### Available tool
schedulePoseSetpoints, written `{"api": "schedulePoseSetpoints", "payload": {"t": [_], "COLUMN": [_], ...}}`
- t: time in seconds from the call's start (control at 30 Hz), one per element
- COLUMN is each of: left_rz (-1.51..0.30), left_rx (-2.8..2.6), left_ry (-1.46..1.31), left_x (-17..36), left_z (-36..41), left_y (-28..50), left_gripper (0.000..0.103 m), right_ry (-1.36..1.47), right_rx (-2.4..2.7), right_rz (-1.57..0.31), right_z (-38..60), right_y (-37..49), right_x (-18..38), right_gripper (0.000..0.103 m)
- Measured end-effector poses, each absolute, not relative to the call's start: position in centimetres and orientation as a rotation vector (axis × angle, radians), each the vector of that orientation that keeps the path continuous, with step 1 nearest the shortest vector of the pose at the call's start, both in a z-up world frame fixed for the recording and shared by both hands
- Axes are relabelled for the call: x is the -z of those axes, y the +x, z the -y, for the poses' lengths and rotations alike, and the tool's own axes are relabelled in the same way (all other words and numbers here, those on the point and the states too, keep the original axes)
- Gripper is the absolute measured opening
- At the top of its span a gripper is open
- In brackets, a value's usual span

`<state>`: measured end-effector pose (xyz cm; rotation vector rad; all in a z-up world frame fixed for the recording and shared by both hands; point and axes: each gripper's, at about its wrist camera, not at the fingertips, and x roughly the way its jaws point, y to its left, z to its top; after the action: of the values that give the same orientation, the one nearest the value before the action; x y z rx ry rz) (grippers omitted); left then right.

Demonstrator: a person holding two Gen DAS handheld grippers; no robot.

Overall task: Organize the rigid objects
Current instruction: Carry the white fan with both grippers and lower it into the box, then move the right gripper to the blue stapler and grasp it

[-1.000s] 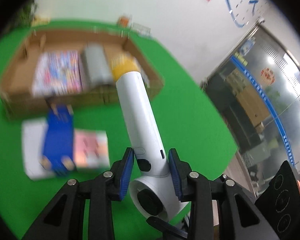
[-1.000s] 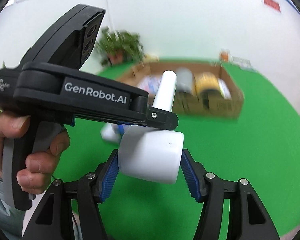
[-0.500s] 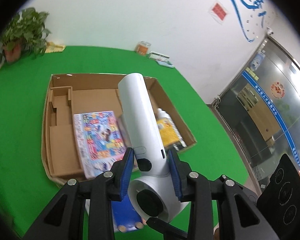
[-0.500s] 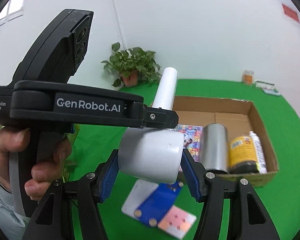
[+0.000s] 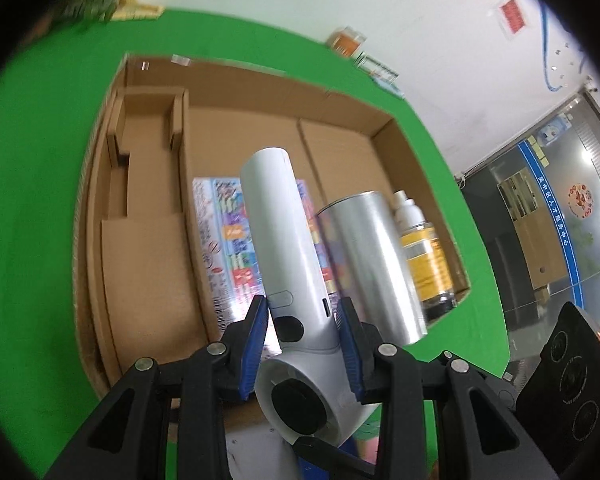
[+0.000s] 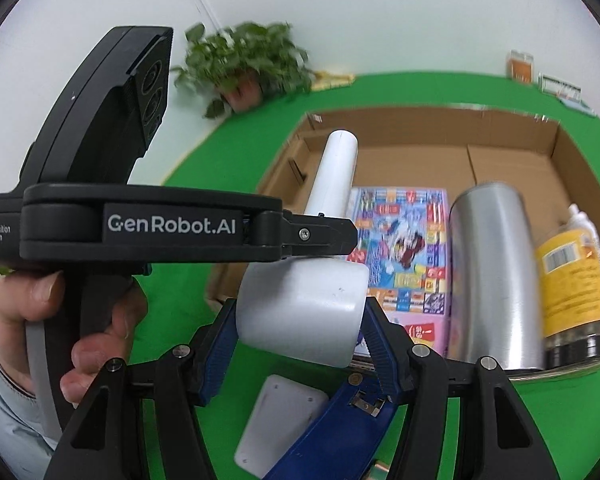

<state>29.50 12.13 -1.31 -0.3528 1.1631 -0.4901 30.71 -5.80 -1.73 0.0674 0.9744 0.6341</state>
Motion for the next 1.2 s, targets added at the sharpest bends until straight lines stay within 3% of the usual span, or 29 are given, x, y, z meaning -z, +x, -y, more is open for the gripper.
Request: {"api": "schedulePoseSetpoints", "payload": {"t": [0.3,0.57,0.67,0.7,0.8,0.83,0.87,0.9,1.0,1.2], "left_rz": [-1.224,-1.125,-1.067,-1.022,-0.801,-0.718,-0.659,-0.616,-0.555,-0.707], "left_rx": [0.467,0.446,0.385,0.357,0.221,0.194,0.173,0.148,0.153,0.183], "left_ry": [-0.329,-0.351,-0.279,-0.256,-0.123,-0.083,-0.07,-0.071,-0.1,-0.148], "left_x": [4.0,1.5,0.4,-0.2,-3.5,-4.7,-5.5,-5.9,-5.9,-2.4], "left_z": [-12.0,-13.3,-13.4,-13.5,-13.2,-12.9,-12.6,-12.6,-12.0,-10.9], "left_y": [30.7,30.3,29.0,28.6,24.8,23.1,21.7,20.4,17.2,15.0], "left_gripper": [0.034,0.035,0.035,0.035,0.037,0.053,0.088,0.102,0.102,0.102], "right_ry": [0.08,0.041,0.087,0.095,0.032,0.002,-0.01,-0.017,-0.044,-0.082], "right_rx": [-0.612,-0.575,-0.624,-0.646,-0.601,-0.556,-0.528,-0.507,-0.487,-0.578], "right_rz": [-1.045,-1.059,-1.093,-1.085,-0.864,-0.759,-0.695,-0.646,-0.635,-0.684], "right_z": [5.7,4.6,4.8,5.0,7.1,8.3,9.1,9.9,11.9,13.2], "right_y": [31.6,31.7,31.5,31.2,28.2,26.6,25.5,24.5,21.9,17.2], "right_x": [5.5,6.2,6.3,6.0,3.2,2.0,1.4,0.9,1.1,3.6], "right_gripper": [0.057,0.058,0.064,0.072,0.088,0.098,0.102,0.102,0.102,0.102]}}
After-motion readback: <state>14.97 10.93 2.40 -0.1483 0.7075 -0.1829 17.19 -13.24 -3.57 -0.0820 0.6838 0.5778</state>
